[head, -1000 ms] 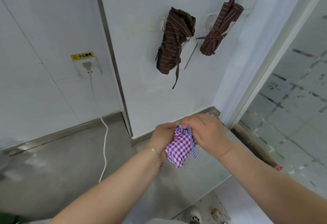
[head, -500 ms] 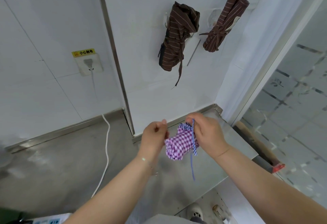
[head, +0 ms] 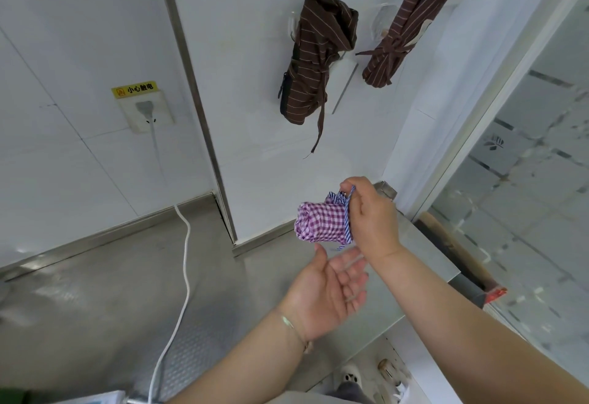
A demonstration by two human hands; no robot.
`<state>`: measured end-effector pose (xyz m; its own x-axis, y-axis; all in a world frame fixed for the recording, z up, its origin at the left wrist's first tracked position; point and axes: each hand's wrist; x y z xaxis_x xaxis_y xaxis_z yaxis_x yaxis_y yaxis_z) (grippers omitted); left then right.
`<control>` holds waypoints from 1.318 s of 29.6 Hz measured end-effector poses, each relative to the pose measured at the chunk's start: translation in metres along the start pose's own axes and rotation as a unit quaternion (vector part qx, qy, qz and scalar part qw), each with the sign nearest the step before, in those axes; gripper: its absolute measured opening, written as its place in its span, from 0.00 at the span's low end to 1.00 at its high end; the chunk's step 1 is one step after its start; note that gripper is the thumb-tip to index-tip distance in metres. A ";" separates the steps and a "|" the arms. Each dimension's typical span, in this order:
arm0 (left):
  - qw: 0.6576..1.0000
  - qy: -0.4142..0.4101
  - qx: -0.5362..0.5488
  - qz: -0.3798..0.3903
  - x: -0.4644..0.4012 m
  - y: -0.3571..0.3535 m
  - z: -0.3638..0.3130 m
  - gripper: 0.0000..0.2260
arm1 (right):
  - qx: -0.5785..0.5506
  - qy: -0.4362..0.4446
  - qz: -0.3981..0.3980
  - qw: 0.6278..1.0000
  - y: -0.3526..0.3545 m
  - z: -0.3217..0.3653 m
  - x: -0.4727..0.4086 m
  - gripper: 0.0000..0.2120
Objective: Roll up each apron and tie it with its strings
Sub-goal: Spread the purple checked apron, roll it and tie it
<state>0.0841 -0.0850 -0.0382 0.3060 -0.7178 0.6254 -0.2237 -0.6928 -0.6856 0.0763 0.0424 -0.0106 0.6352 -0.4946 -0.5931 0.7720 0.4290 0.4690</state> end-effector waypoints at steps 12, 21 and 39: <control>0.990 -0.080 0.044 -0.111 -0.008 0.002 -0.037 0.11 | 0.012 0.131 0.001 0.991 0.007 -0.007 0.006 0.15; 0.967 -0.247 -0.067 0.014 0.008 -0.013 -0.062 0.12 | -0.073 0.101 0.020 0.992 0.011 0.000 0.002 0.14; 0.900 -0.187 -0.387 0.070 0.021 -0.013 -0.107 0.12 | -0.136 0.084 0.168 0.973 0.012 0.011 0.000 0.19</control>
<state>-0.0058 -0.0984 0.0240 0.4822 -0.8287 0.2841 -0.8178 -0.5421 -0.1931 0.0853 0.0389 0.0026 0.8205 -0.1703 -0.5457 0.4718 0.7406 0.4783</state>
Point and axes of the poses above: each hand's wrist, its own x-axis away from the middle knuckle, its own y-axis out of the back of the hand, z = x × y, and after that the axes turned 2 degrees about -z, right-handed
